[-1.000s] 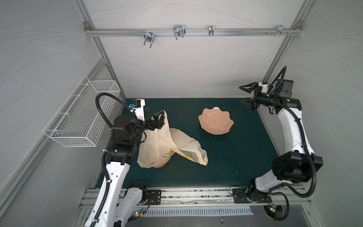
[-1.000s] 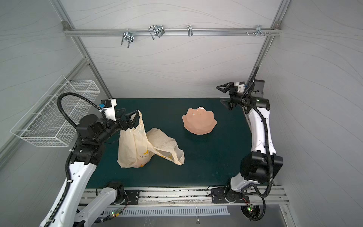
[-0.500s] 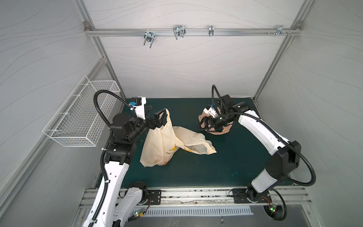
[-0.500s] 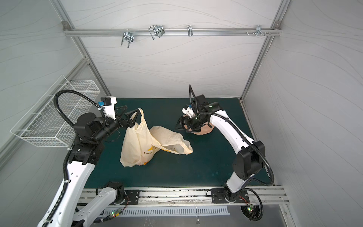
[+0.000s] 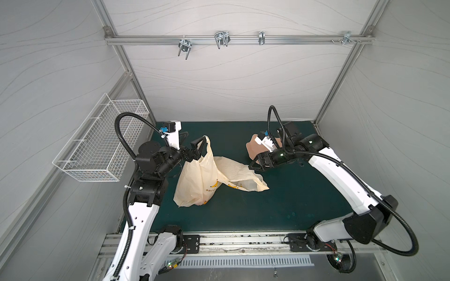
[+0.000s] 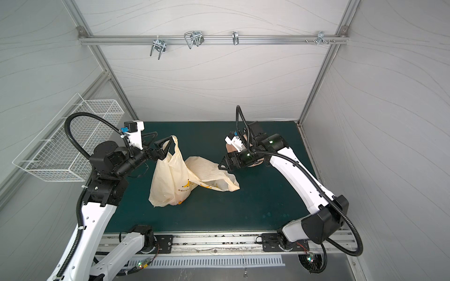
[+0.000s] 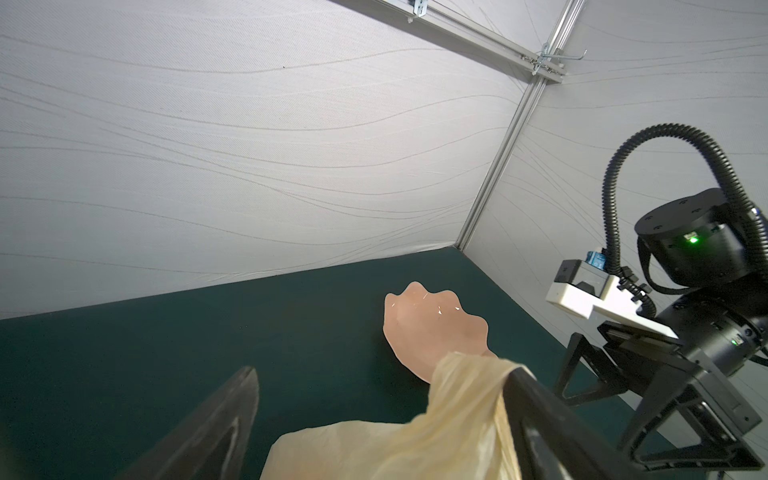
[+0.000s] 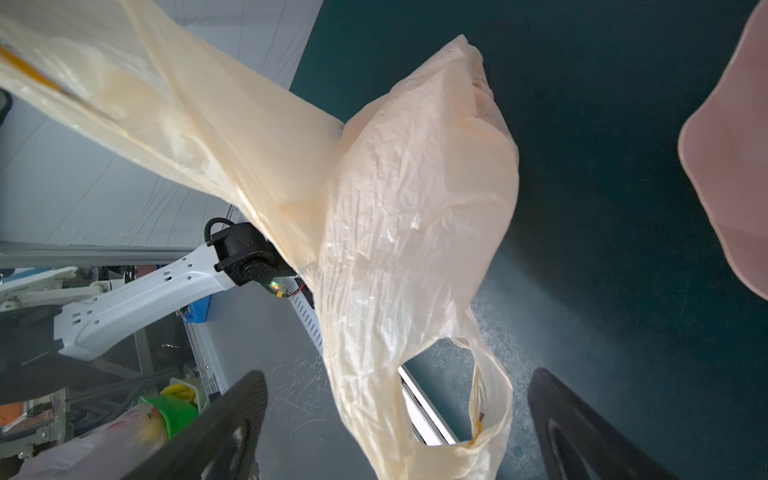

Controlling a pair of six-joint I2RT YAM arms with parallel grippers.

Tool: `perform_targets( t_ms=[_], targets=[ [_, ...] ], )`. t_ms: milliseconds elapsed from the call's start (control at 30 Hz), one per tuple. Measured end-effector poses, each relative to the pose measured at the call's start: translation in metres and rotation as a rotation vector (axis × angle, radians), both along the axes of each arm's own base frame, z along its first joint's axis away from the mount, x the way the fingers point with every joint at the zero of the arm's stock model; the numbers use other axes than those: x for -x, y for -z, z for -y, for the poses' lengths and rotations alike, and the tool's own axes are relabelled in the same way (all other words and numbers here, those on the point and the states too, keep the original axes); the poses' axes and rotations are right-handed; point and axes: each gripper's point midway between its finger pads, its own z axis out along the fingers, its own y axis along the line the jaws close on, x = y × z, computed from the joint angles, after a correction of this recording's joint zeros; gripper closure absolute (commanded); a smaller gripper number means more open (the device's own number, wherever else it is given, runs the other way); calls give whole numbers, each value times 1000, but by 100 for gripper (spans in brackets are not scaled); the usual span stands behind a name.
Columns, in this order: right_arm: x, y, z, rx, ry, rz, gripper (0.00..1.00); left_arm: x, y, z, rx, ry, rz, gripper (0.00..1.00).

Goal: Place the fruits into the plastic bag

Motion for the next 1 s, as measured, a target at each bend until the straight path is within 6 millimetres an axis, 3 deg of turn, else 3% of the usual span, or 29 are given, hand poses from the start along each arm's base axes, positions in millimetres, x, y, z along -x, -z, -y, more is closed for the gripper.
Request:
perform_targets(
  t_ms=[167,367,433,567,600,633,733,867,1000],
  targets=[
    [16,27,-4,86,-50,5,3,1,1,1,-1,8,-5,7],
    [4,54,5,224,-11,89,11,5,4,2,-3,13,-19,8],
    [-1,59,6,245,-1,112,26,7,5,2,-2,17,-23,9],
    [-11,67,5,282,20,137,92,11,5,4,1,27,-27,10],
    [-14,69,5,293,29,142,100,12,5,4,2,28,-29,10],
    [-18,68,5,302,38,149,100,12,5,4,2,30,-30,11],
    [-31,53,4,304,81,197,100,13,5,7,6,41,-35,11],
    [-53,9,6,252,155,285,100,12,11,17,9,88,-62,11],
    [-76,-25,29,242,262,336,100,8,16,32,-4,148,-121,11]
  ],
)
